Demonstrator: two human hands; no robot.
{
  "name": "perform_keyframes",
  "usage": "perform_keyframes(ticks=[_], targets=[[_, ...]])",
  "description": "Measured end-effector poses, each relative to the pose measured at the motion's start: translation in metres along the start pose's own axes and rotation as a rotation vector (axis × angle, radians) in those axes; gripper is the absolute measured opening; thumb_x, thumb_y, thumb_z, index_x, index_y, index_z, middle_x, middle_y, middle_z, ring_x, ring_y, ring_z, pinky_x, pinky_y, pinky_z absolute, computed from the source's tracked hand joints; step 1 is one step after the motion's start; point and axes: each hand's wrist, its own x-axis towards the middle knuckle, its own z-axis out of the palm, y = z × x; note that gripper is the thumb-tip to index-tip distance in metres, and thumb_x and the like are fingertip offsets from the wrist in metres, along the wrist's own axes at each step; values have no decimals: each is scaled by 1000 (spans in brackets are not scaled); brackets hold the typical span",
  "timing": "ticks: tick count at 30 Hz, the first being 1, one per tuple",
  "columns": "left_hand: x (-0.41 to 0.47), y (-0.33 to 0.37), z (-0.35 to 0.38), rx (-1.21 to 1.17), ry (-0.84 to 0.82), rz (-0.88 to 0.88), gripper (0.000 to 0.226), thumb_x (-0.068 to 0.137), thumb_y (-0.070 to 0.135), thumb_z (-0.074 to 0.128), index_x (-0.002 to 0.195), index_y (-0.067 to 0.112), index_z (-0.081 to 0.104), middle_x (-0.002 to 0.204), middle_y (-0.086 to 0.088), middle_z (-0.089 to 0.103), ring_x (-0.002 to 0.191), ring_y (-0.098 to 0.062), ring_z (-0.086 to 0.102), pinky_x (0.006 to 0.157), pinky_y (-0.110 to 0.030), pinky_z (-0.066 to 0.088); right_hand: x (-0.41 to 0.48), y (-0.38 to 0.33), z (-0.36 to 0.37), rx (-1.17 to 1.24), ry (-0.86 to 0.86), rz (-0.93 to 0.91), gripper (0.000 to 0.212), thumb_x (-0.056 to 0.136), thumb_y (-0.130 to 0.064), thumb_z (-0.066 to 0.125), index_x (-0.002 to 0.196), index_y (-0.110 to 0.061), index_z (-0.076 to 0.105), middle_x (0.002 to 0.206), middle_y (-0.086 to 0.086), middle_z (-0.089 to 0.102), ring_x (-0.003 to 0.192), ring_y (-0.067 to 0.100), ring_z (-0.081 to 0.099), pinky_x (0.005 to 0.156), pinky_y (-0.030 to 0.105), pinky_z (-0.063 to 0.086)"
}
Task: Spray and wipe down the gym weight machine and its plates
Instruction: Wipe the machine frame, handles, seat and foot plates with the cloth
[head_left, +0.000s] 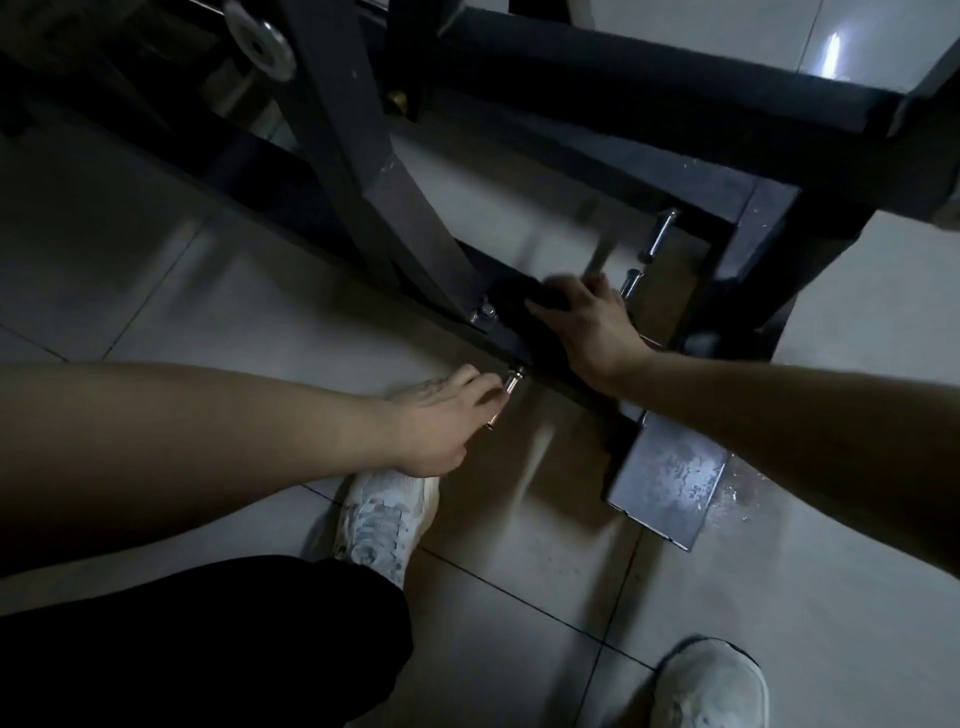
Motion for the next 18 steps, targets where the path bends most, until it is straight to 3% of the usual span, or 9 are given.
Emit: perform_keyframes(ticks=[4, 8, 13, 18], targets=[[-2, 3, 0, -13, 4, -2, 81, 86, 21, 58, 156, 8, 20, 151, -8, 22, 135, -28, 30, 105, -43, 45, -65, 15, -1, -89, -6, -71, 48, 93, -15, 57, 140, -25, 62, 139, 15, 50, 111, 39, 45, 89, 55, 47], [-2, 3, 0, -6, -13, -4, 84, 88, 20, 59, 159, 9, 15, 155, -9, 16, 138, -27, 25, 110, -39, 41, -21, -14, -3, -62, -28, -12, 52, 89, -17, 70, 140, -24, 61, 141, 20, 48, 116, 48, 45, 94, 61, 44], [-2, -1, 4, -7, -37, -3, 84, 86, 22, 61, 158, 12, 17, 157, -10, 14, 140, -29, 24, 113, -42, 39, -1, -48, -3, -51, -62, 68, 52, 92, -21, 66, 143, -21, 58, 146, 20, 45, 124, 48, 41, 100, 59, 41], [-4, -1, 0, 12, -23, -4, 84, 87, 22, 58, 159, 11, 15, 157, -9, 17, 138, -28, 26, 110, -38, 40, -40, -16, -7, -70, -53, -164, 44, 91, -17, 67, 135, -20, 66, 133, 22, 54, 106, 45, 52, 87, 52, 52]])
